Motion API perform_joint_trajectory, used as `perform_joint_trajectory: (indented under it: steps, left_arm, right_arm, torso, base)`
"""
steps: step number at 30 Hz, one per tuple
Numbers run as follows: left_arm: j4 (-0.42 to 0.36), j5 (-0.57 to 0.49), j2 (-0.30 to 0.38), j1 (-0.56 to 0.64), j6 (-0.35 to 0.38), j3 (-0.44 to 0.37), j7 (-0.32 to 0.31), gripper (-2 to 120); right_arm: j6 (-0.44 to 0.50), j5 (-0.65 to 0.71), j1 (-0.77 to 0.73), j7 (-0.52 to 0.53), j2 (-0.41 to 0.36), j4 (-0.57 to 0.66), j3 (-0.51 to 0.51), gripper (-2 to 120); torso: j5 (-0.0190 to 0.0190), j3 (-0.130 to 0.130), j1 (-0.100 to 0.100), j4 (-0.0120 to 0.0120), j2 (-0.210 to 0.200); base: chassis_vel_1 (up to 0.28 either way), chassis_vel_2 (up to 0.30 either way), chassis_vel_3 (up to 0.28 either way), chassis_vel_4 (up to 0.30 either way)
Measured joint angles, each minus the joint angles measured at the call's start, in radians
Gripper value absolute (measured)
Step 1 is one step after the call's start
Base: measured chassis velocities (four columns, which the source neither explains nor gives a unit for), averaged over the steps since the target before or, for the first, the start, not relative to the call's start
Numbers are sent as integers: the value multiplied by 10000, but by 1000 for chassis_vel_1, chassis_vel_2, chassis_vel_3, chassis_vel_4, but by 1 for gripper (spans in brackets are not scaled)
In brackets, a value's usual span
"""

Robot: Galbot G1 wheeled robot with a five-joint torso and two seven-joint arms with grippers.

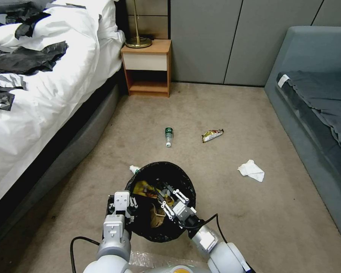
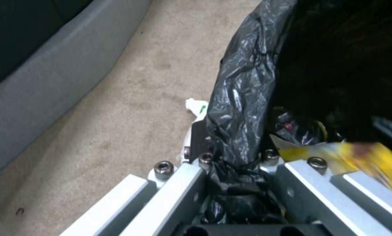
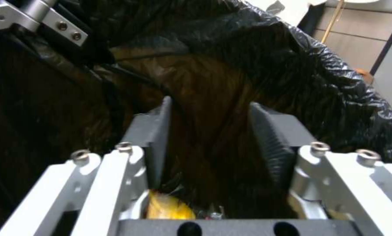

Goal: Pick up the trash bin, then pick up the garbage from the floor and place it into the trash bin.

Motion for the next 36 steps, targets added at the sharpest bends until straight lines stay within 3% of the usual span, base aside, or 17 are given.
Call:
perform_joint_trajectory:
  steps: [2, 5, 8, 10, 14, 18, 22, 30, 36]
  left_arm:
    - [2, 2, -4, -9, 0, 2, 1, 0]
    - [6, 9, -9, -32, 0, -2, 5, 0]
    - [10, 40, -11, -27, 0, -1, 8, 0]
    - [12, 86, -15, -2, -1, 10, 10, 0]
    - [75, 106, -23, -53, -8, -8, 27, 0]
    - [205, 169, -21, -129, -42, -65, 35, 0]
    - [311, 176, -14, -232, -77, -157, 46, 0]
    - [269, -247, 99, -395, -96, -490, 25, 0]
    - [181, -485, 177, -439, -60, -593, -3, 0]
  right_arm:
    - [0, 1, -18, 0, -4, 19, 0, 55]
    - [8, 0, -91, 0, -38, 114, 17, 72]
    - [42, -6, -116, 5, -42, 145, 28, 76]
    - [121, -23, -198, 59, -39, 289, 14, 86]
    - [81, -34, -576, 144, -98, 1387, 5, 99]
    - [-127, -43, -878, 431, -81, 2479, 286, 100]
    - [-479, -184, -1766, 1624, 403, 3999, 942, 100]
    - [388, -670, -3678, 2803, 1858, 4447, 1303, 100]
    - [1135, -911, -4154, 3138, 2071, 4152, 1532, 100]
  torso:
    - [0, 0, 0, 0, 0]
    - [0, 0, 0, 0, 0]
    - [1, 0, 0, 0, 0]
    - [1, 0, 0, 0, 0]
    - [2, 0, 0, 0, 0]
    - [1, 0, 0, 1, 0]
    - [-1, 0, 0, 1, 0]
    - [0, 0, 0, -2, 0]
    - [0, 0, 0, 0, 0]
  base:
    - [0, 0, 0, 0]
    - [0, 0, 0, 0]
    - [0, 0, 0, 0]
    - [0, 0, 0, 0]
    - [0, 0, 0, 0]
    - [0, 0, 0, 0]
    - [0, 0, 0, 0]
    - [0, 0, 0, 0]
    - [0, 0, 0, 0]
